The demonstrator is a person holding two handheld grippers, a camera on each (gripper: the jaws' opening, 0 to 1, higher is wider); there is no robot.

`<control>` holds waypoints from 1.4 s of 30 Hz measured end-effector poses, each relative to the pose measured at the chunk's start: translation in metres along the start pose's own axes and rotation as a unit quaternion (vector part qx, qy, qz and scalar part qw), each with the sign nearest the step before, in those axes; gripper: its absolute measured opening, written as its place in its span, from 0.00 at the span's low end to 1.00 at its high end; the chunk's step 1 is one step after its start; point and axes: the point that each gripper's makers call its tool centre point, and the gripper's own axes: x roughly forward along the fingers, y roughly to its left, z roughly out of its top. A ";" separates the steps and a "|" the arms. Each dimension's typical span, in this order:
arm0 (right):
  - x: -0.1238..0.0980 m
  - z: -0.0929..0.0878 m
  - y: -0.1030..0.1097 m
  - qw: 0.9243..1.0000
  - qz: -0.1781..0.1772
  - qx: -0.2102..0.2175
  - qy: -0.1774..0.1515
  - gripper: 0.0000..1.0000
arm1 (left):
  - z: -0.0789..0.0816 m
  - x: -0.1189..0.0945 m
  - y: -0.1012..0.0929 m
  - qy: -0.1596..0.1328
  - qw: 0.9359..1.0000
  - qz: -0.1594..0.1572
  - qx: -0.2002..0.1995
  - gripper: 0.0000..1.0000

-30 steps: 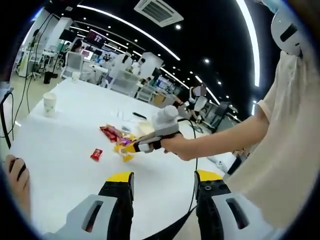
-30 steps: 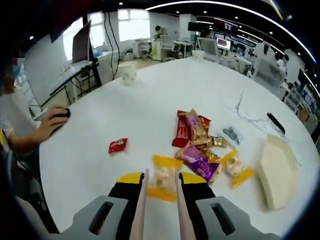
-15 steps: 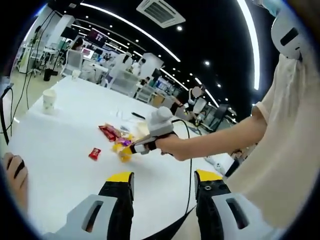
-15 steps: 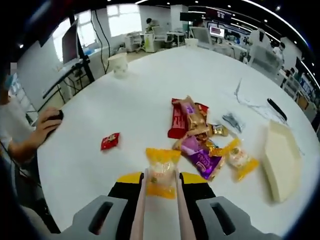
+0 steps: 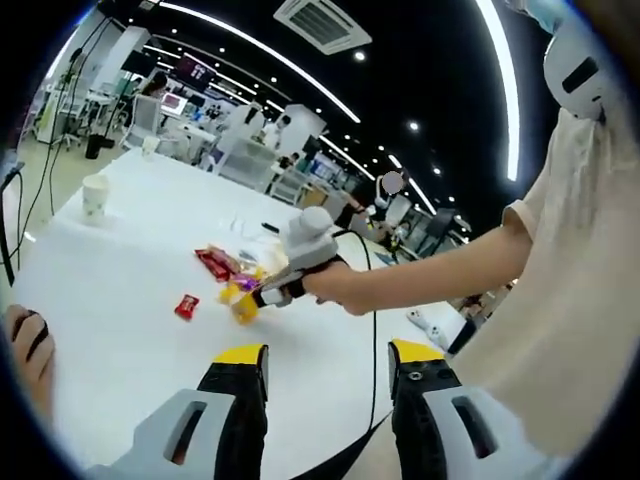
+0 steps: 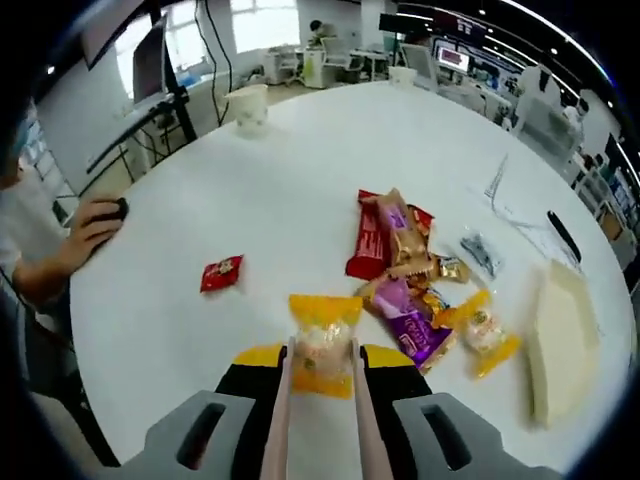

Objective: Place the target food into the container with the food tongs after gripping and lifting it, then release it inside without dropping or visibly crushing the food.

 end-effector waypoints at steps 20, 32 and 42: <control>-0.012 -0.002 0.002 1.000 0.009 0.014 -0.023 0.23 | 0.002 0.003 0.000 -0.005 1.000 0.002 -0.002 0.48; -0.045 -0.013 -0.003 0.998 0.033 0.014 -0.042 0.23 | 0.004 0.020 -0.018 -0.007 1.000 0.002 0.005 0.49; -0.072 -0.010 -0.004 0.996 0.050 0.019 -0.072 0.23 | 0.011 0.034 -0.036 -0.018 1.000 0.008 0.015 0.49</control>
